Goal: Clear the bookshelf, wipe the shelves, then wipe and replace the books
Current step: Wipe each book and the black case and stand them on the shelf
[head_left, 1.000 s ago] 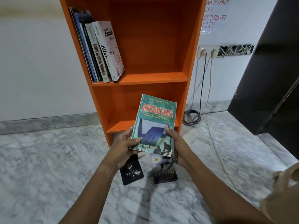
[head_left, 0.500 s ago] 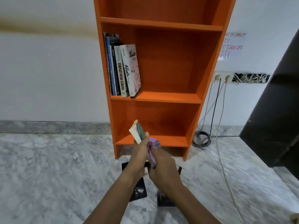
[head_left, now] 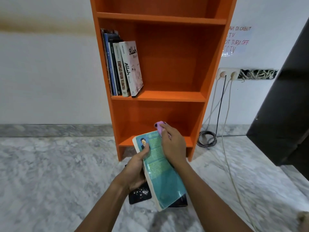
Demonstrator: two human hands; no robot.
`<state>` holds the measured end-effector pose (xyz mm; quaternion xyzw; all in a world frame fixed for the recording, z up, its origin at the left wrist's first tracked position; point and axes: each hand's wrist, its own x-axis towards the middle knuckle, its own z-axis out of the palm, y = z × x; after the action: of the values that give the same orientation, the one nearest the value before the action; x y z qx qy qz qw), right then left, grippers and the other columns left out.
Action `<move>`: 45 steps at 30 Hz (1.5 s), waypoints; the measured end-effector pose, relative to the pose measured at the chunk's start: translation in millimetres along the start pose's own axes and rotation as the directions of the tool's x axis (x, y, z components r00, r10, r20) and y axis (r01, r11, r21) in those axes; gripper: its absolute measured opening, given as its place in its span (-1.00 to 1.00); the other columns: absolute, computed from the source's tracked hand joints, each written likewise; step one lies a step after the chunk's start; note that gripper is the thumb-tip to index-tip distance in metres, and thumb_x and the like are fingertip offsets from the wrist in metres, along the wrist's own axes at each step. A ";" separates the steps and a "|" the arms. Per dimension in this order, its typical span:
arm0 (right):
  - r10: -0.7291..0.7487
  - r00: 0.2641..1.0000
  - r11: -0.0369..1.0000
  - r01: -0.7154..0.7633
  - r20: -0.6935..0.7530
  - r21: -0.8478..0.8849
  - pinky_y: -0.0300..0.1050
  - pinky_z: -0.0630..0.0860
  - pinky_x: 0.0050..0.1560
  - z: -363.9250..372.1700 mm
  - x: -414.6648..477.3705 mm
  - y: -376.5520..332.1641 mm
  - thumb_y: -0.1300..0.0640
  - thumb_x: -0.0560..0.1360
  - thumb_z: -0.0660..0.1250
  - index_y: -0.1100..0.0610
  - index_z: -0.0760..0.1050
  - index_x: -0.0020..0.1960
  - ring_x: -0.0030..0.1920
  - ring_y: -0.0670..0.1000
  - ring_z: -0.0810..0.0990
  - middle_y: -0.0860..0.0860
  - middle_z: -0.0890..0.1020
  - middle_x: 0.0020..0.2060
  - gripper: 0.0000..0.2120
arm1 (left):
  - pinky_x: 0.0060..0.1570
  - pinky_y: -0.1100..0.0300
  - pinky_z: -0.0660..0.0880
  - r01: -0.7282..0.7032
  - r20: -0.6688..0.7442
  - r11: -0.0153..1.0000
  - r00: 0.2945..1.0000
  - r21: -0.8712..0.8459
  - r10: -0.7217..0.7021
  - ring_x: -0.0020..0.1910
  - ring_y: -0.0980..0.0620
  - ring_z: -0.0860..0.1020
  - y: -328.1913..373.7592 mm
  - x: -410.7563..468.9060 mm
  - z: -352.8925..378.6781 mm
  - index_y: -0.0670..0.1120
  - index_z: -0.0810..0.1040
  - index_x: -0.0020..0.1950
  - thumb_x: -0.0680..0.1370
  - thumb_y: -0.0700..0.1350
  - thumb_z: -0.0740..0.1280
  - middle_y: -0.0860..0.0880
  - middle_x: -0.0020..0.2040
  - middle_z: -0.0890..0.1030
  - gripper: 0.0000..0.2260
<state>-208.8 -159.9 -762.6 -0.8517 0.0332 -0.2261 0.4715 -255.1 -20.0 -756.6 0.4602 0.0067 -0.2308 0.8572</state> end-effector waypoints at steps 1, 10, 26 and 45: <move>0.105 0.994 0.993 -0.107 0.024 0.047 -0.10 0.51 0.09 1.4 2.1 13.2 -0.17 0.62 0.16 -0.13 0.66 0.12 0.14 -0.11 0.59 -0.19 0.68 0.10 -0.68 | 0.23 -0.19 0.53 -0.023 -0.021 1.000 1.000 -0.012 0.023 0.21 -0.23 0.64 3.7 3.9 -3.0 -0.12 0.54 0.37 0.70 0.04 0.14 -0.21 0.24 0.66 -0.63; 0.133 0.822 0.662 -0.489 0.554 0.567 -0.15 0.66 -0.14 -23.3 -36.4 41.6 0.07 0.64 0.25 0.20 0.59 0.30 -0.01 0.07 0.75 0.13 0.73 0.09 -0.67 | 0.20 -0.26 0.55 -0.124 -0.131 0.983 0.986 -0.134 0.107 0.26 -0.28 0.59 41.5 29.7 -36.5 -0.11 0.51 0.41 0.67 0.16 0.14 -0.23 0.30 0.62 -0.53; -0.336 0.901 0.942 0.328 -0.275 -0.074 0.01 0.46 -0.34 22.0 -18.0 11.7 0.07 0.59 0.37 0.07 0.63 0.00 -0.26 0.03 0.57 -0.03 0.61 -0.23 -0.91 | -0.42 0.22 0.49 -0.142 -0.296 0.565 0.735 0.813 0.610 -0.34 0.10 0.66 44.1 39.7 37.0 -0.03 0.74 -0.21 0.37 0.21 0.55 0.04 -0.36 0.70 -0.70; -0.398 0.896 0.913 0.365 -0.199 -0.183 0.01 0.54 -0.17 -3.8 164.3 -69.8 -0.11 0.54 0.41 -0.10 0.60 0.14 -0.08 0.01 0.60 -0.08 0.65 -0.06 -0.79 | -0.54 0.20 0.54 -0.365 -0.066 0.298 0.530 0.882 0.845 -0.61 -0.09 0.45 239.6 153.4 74.5 -0.37 0.47 -0.44 0.46 -0.26 0.42 -0.14 -0.57 0.49 -0.69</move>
<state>-74.3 -168.6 -645.6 -0.8405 -0.0641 -0.4092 0.3494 -36.7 -26.2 -559.7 0.7898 -0.0445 0.2909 0.5382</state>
